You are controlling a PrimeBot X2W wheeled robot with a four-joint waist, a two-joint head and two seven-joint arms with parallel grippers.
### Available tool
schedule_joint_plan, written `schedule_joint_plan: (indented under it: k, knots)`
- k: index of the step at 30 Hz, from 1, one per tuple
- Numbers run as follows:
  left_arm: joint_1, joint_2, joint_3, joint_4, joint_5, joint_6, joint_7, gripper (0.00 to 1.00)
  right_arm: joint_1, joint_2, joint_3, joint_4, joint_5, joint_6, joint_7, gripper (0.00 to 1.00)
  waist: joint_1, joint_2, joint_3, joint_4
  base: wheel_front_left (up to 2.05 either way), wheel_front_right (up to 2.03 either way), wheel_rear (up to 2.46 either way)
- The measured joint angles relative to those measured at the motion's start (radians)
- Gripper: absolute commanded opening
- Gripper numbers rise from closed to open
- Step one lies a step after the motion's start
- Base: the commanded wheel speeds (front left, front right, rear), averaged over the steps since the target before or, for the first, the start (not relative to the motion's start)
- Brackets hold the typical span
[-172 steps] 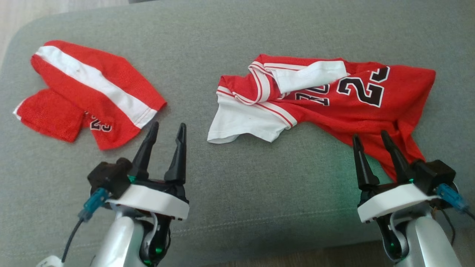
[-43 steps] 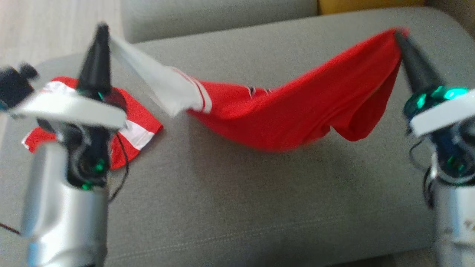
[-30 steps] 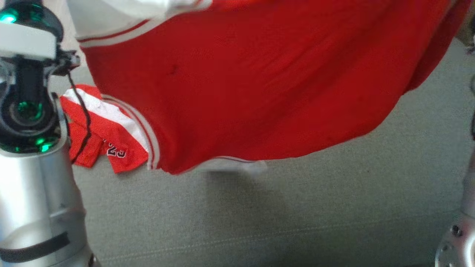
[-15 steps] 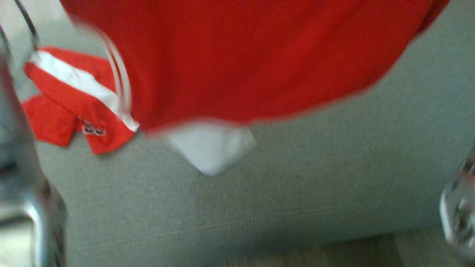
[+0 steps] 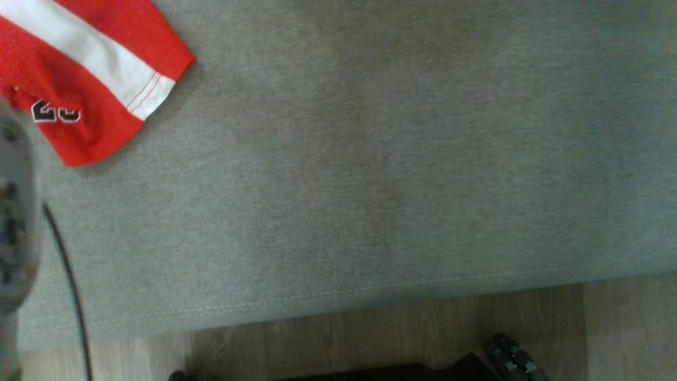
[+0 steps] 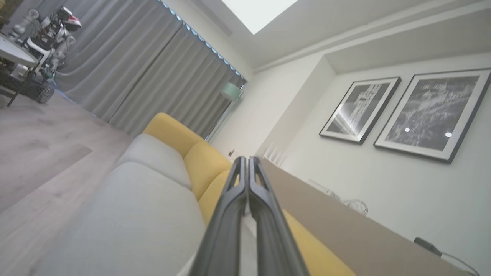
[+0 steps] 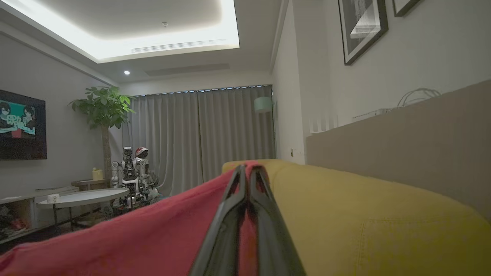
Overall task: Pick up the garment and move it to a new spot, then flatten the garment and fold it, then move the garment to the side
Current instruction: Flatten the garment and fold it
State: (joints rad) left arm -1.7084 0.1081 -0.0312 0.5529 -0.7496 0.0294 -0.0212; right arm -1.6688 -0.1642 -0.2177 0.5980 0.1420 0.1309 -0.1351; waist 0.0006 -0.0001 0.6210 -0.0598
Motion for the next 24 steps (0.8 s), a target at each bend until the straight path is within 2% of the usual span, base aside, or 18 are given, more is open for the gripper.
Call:
schedule_joint_plan:
  k: [3, 7, 14, 21, 22, 24]
  knots:
    - [0.022, -0.025, -0.039, 0.042, 0.0, -0.054, -0.007, 0.0, 0.012, -0.011, 0.013, 0.07, 0.012, 0.0, -0.044, 0.0, -0.0002, 0.0, 0.021, 0.028, 0.0, 0.0, 0.0]
    - [0.077, -0.026, -0.061, 0.044, -0.01, -0.091, -0.007, 0.0, 0.095, -0.022, 0.035, 0.121, 0.052, 0.0, -0.085, 0.0, -0.0004, 0.0, 0.029, 0.048, 0.0, 0.0, 0.0]
    - [0.369, -0.021, -0.125, 0.002, -0.02, -0.119, 0.013, 0.0, 0.351, -0.02, 0.072, 0.203, 0.142, 0.0, -0.105, 0.0, -0.0005, 0.0, -0.022, 0.053, 0.0, 0.0, 0.0]
    - [0.725, 0.02, -0.2, -0.095, -0.012, -0.137, 0.03, 0.0, 0.542, -0.012, 0.176, 0.273, 0.213, 0.0, -0.077, 0.0, -0.0006, 0.0001, -0.132, 0.056, 0.0, 0.0, 0.0]
    - [0.725, 0.02, -0.2, -0.095, -0.012, -0.137, 0.03, 0.0, 0.542, -0.012, 0.176, 0.273, 0.213, 0.0, -0.077, 0.0, -0.0006, 0.0001, -0.132, 0.056, 0.0, 0.0, 0.0]
    - [0.829, 0.034, -0.228, -0.122, -0.014, -0.142, 0.044, 0.0, 0.589, -0.017, 0.219, 0.285, 0.23, 0.0, -0.056, 0.0, -0.0006, 0.0001, -0.169, 0.056, 0.0, 0.0, 0.0]
